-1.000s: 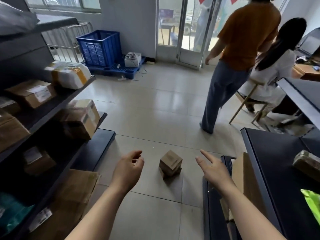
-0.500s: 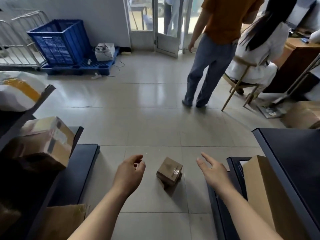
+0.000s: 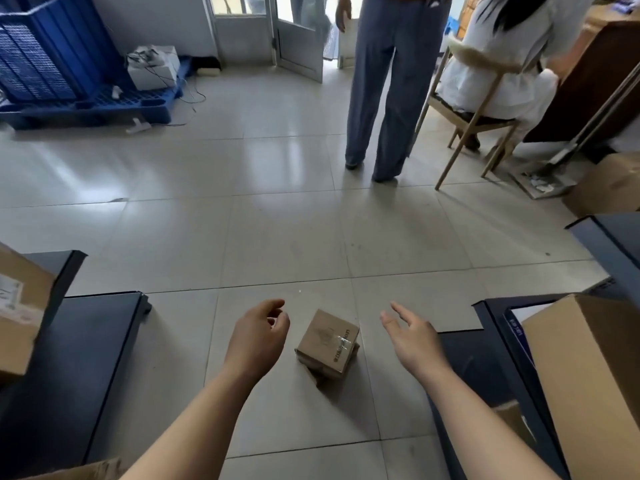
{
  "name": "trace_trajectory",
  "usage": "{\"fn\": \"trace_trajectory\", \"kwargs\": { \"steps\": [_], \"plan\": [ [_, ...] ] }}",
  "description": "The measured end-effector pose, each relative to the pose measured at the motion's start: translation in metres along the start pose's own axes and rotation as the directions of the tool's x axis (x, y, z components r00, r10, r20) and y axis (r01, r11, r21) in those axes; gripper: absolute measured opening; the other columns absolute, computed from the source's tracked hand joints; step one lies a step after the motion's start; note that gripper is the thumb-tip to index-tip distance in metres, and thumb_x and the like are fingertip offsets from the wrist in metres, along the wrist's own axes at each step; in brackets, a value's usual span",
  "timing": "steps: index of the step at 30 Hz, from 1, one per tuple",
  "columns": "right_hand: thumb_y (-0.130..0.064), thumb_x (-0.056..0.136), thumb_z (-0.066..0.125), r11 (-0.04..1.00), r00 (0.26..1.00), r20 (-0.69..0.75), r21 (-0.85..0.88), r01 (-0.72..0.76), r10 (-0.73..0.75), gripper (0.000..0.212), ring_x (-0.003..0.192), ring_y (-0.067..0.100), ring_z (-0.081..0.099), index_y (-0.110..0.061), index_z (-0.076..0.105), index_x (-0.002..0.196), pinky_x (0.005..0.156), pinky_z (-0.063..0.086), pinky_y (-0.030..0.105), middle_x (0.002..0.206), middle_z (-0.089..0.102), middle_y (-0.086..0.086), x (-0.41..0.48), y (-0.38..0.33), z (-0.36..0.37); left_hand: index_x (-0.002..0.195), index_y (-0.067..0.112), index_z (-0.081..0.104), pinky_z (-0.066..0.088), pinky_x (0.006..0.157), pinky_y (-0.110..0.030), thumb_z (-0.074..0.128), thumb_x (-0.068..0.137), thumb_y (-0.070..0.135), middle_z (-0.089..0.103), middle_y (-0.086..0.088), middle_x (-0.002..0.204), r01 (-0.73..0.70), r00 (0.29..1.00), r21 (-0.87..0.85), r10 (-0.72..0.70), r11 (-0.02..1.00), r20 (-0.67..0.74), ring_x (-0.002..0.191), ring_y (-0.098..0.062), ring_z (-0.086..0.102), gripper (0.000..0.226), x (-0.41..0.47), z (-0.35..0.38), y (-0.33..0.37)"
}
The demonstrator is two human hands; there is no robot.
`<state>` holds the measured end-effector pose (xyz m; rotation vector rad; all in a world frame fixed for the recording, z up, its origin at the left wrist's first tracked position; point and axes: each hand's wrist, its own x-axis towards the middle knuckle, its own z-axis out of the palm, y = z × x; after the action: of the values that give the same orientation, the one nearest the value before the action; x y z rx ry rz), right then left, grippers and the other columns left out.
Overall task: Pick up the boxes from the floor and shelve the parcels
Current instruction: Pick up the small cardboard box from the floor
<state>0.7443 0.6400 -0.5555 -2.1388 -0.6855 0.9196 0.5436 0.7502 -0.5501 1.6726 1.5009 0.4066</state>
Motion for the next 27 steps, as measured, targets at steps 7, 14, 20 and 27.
{"fn": "trace_trajectory", "kwargs": {
  "steps": [7, 14, 20, 27],
  "plan": [
    [-0.037, 0.097, 0.048, 0.996, 0.999, 0.02, -0.083, -0.027, 0.028, 0.05, 0.138, 0.021, 0.038, -0.018, 0.043, 0.143, 0.106, 0.032, 0.028, 0.149, 0.043, 0.002, 0.083, 0.1, 0.067, 0.125, 0.016, 0.061, 0.04, 0.069, -0.017, 0.05, 0.093, 0.02, 0.067, 0.002, 0.107, 0.002, 1.0, -0.011, -0.002, 1.0, -0.006, 0.09, -0.009, 0.059, 0.033, 0.07, 0.097, -0.09],
    [-0.035, 0.097, 0.049, 0.998, 0.998, 0.035, -0.034, -0.051, 0.052, 0.051, 0.139, 0.022, 0.036, -0.018, 0.04, 0.145, 0.108, 0.032, 0.032, 0.15, 0.041, 0.004, 0.158, 0.184, 0.137, 0.134, 0.013, 0.053, 0.039, 0.082, -0.024, 0.046, 0.096, 0.027, 0.064, -0.005, 0.123, 0.01, 1.0, -0.017, -0.01, 1.0, 0.015, 0.103, -0.016, 0.059, 0.04, 0.13, 0.177, -0.175],
    [-0.035, 0.096, 0.051, 0.998, 0.998, 0.019, -0.009, -0.061, 0.061, 0.054, 0.138, 0.021, 0.038, -0.018, 0.038, 0.145, 0.108, 0.032, 0.032, 0.15, 0.042, 0.005, 0.202, 0.235, 0.183, 0.139, 0.016, 0.046, 0.043, 0.095, -0.034, 0.047, 0.095, 0.031, 0.058, -0.008, 0.133, 0.045, 0.998, 0.008, -0.046, 0.999, 0.046, 0.118, -0.023, 0.056, 0.047, 0.175, 0.225, -0.235],
    [-0.038, 0.097, 0.046, 0.994, 0.995, 0.05, 0.067, -0.092, 0.088, 0.062, 0.136, 0.022, 0.039, -0.025, 0.019, 0.152, 0.105, 0.035, 0.033, 0.151, 0.039, 0.002, 0.232, 0.274, 0.22, 0.145, 0.02, 0.038, 0.039, 0.106, -0.04, 0.046, 0.096, 0.039, 0.051, -0.01, 0.141, 0.095, 0.988, -0.081, -0.084, 0.992, 0.129, 0.128, -0.025, 0.048, 0.053, 0.216, 0.266, -0.273]
  ]
}}
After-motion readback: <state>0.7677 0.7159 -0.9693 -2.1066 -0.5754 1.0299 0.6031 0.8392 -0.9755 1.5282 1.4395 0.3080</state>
